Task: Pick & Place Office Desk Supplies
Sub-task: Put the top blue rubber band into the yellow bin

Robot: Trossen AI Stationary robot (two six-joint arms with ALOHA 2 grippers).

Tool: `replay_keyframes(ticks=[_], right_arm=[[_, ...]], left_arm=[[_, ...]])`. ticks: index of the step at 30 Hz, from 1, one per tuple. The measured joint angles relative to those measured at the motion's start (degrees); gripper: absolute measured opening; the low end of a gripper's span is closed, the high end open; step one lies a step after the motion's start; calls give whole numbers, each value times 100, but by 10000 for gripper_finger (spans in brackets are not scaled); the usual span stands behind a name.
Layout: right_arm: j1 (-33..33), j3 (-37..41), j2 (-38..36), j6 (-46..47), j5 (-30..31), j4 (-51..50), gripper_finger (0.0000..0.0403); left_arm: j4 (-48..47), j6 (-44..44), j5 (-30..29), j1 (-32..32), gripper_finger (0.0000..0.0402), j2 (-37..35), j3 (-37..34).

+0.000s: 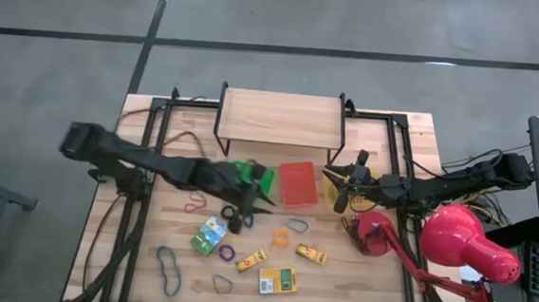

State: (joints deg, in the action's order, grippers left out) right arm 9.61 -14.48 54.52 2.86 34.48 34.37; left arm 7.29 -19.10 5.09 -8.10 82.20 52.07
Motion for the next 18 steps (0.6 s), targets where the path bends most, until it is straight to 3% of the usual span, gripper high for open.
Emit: replay_keyframes(ticks=[11,18], right_arm=[[0,0,0,8,0,-121,68],[-2,1,0,1,0,-120,68]], left_arm=[[2378,39,-18,-6,96,-3074,-3382],[3563,267,-66,-4,96,-4590,-5039]])
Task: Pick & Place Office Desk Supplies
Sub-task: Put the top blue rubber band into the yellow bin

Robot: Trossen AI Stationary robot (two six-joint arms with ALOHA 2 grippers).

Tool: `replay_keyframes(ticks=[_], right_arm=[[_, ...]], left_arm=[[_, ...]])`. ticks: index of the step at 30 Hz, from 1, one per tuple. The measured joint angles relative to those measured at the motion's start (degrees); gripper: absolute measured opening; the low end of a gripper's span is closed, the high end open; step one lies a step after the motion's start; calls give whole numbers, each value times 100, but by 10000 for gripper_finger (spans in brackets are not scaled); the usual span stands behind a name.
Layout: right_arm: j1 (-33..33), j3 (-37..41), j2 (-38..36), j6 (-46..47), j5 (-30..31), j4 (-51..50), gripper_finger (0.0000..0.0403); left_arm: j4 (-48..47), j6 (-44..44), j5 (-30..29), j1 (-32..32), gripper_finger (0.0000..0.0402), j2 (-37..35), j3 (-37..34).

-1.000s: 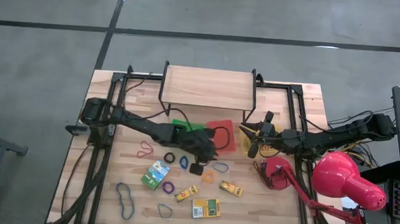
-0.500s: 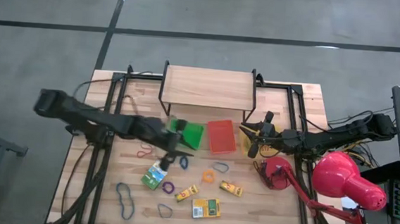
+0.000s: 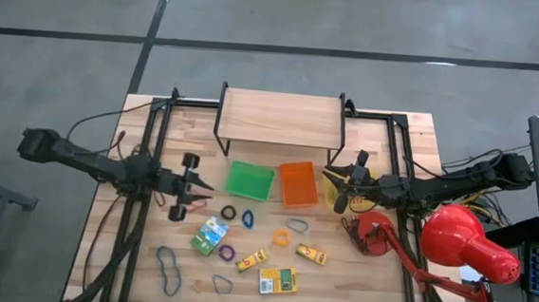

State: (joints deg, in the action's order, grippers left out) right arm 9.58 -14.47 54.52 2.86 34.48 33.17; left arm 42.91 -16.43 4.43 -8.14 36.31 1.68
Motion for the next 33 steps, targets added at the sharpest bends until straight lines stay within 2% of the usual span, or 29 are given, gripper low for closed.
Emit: replay_keyframes(ticks=[1,4,8,33], right_arm=[[0,-1,0,-1,0,0,68],[1,-1,0,3,0,0,68],[2,0,0,2,0,2,68],[2,0,0,1,0,7,68]], left_arm=[[44,38,-31,1,96,-169,-132],[-598,155,-60,2,96,-664,-128],[-869,250,-94,2,96,-941,-131],[-1858,276,-101,2,96,-948,-149]])
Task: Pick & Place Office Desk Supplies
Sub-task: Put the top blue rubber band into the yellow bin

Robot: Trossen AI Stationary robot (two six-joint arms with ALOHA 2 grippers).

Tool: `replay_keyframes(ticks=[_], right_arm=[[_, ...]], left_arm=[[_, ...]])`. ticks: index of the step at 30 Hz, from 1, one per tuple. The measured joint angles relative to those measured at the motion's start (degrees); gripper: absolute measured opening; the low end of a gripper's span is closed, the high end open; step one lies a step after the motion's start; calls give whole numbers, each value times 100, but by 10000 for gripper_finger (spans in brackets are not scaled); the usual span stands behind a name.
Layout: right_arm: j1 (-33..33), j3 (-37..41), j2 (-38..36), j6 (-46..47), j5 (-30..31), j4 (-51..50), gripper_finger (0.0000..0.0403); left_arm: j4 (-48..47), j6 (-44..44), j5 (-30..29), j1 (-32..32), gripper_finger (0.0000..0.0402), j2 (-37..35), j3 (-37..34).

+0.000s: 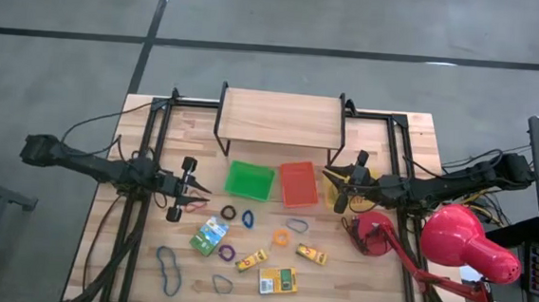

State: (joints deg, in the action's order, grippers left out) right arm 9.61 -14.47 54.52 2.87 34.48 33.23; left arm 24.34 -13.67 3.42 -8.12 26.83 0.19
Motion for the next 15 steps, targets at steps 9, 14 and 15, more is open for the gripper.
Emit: replay_keyframes(ticks=[9,14,15], right_arm=[[-2,-1,0,-1,0,2,68],[-1,0,0,-1,0,2,68],[-1,0,0,2,0,2,68]], left_arm=[[-469,-100,-26,-4,96,-80,152],[-2197,18,-44,-4,96,-162,948],[-2503,180,-44,-4,96,-161,1104]])
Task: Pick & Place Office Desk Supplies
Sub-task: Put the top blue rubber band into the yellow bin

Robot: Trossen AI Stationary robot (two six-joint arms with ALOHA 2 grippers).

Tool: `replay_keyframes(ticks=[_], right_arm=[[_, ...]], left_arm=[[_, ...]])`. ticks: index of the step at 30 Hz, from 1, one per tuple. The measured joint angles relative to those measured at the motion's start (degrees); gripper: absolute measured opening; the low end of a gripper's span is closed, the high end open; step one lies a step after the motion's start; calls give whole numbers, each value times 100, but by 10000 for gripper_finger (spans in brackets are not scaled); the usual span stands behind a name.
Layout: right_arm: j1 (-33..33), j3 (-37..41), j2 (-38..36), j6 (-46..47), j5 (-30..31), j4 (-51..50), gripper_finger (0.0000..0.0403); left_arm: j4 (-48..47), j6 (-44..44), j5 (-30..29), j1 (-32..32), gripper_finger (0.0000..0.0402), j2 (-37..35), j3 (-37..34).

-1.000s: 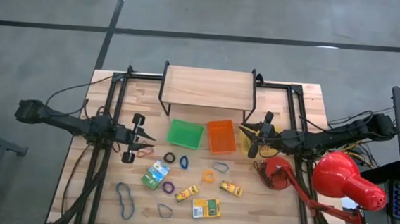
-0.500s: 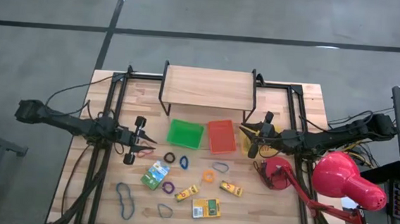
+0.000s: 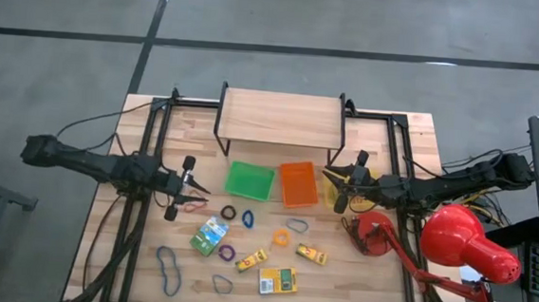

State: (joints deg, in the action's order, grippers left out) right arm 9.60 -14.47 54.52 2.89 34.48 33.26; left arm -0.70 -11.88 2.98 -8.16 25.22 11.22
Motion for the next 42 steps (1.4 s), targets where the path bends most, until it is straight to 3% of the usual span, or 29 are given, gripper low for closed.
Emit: replay_keyframes(ticks=[6,9,15,17,25,38,42], right_arm=[[-1,1,0,1,0,2,68],[-1,1,0,3,0,2,68],[0,0,0,0,0,1,68],[0,0,0,-1,0,0,68],[-1,-1,0,-4,0,0,68],[-1,1,0,-4,0,0,68],[1,-1,0,-2,0,-1,68]], left_arm=[[-762,948,14,0,96,-1,770],[-734,901,339,0,96,-14,893],[-699,-645,2420,0,96,-158,848],[-721,-1105,2740,0,96,-234,782],[-751,-732,1582,13,96,-603,621],[-959,-850,1520,12,96,-927,621],[-941,-1247,1520,13,96,-927,621]])
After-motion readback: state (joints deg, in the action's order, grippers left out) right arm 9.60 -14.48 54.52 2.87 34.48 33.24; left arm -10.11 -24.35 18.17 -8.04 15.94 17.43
